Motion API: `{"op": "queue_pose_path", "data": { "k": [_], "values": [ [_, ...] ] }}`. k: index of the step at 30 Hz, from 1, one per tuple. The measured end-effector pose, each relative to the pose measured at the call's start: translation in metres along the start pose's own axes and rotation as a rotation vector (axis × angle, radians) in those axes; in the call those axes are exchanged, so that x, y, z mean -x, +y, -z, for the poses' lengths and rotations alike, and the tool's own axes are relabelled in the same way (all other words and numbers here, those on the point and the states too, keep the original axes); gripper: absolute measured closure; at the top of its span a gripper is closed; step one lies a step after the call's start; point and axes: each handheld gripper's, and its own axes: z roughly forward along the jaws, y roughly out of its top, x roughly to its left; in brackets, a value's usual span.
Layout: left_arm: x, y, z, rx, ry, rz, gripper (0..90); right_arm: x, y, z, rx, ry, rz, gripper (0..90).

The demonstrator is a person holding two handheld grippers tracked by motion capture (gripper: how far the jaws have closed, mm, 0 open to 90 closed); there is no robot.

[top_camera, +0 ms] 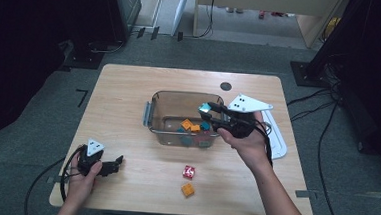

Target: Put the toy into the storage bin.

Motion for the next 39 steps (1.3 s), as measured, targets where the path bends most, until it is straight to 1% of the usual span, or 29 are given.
{"op": "queue_pose_path", "data": {
  "k": [9, 14, 17, 23, 28, 32, 35, 36, 37, 39],
  "values": [
    [0.000, 0.000, 0.000, 0.002, 0.000, 0.000, 9.1, 0.010, 0.008, -0.023, -0.037, -0.016, -0.015, 60.2],
    [0.000, 0.000, 0.000, 0.002, 0.001, 0.000, 9.1, 0.014, 0.010, -0.038, -0.072, -0.017, -0.022, 60.2],
    [0.000, 0.000, 0.000, 0.002, 0.001, 0.000, 9.1, 0.016, 0.010, -0.048, -0.106, -0.017, -0.021, 60.2],
    [0.000, 0.000, 0.000, 0.000, 0.000, -0.002, 9.1, 0.018, 0.008, -0.069, -0.192, -0.019, -0.008, 60.2],
    [0.000, 0.000, 0.000, 0.000, 0.000, 0.000, 9.1, 0.022, 0.004, -0.085, -0.267, -0.019, -0.016, 60.2],
    [0.000, 0.000, 0.000, 0.000, -0.001, 0.000, 9.0, 0.026, 0.000, -0.095, -0.333, -0.022, -0.041, 60.1],
    [0.000, 0.000, 0.000, 0.000, -0.001, 0.000, 9.1, 0.030, -0.003, -0.101, -0.388, -0.037, -0.076, 60.1],
    [0.000, 0.000, 0.000, 0.000, -0.001, 0.000, 9.1, 0.031, -0.004, -0.102, -0.408, -0.039, -0.098, 60.1],
    [0.000, 0.000, 0.000, 0.000, -0.001, 0.000, 9.1, 0.032, -0.005, -0.104, -0.429, -0.042, -0.134, 60.1],
    [0.000, 0.000, 0.000, 0.000, -0.001, 0.000, 9.1, 0.034, -0.006, -0.106, -0.463, -0.053, -0.160, 60.0]
  ]
}}
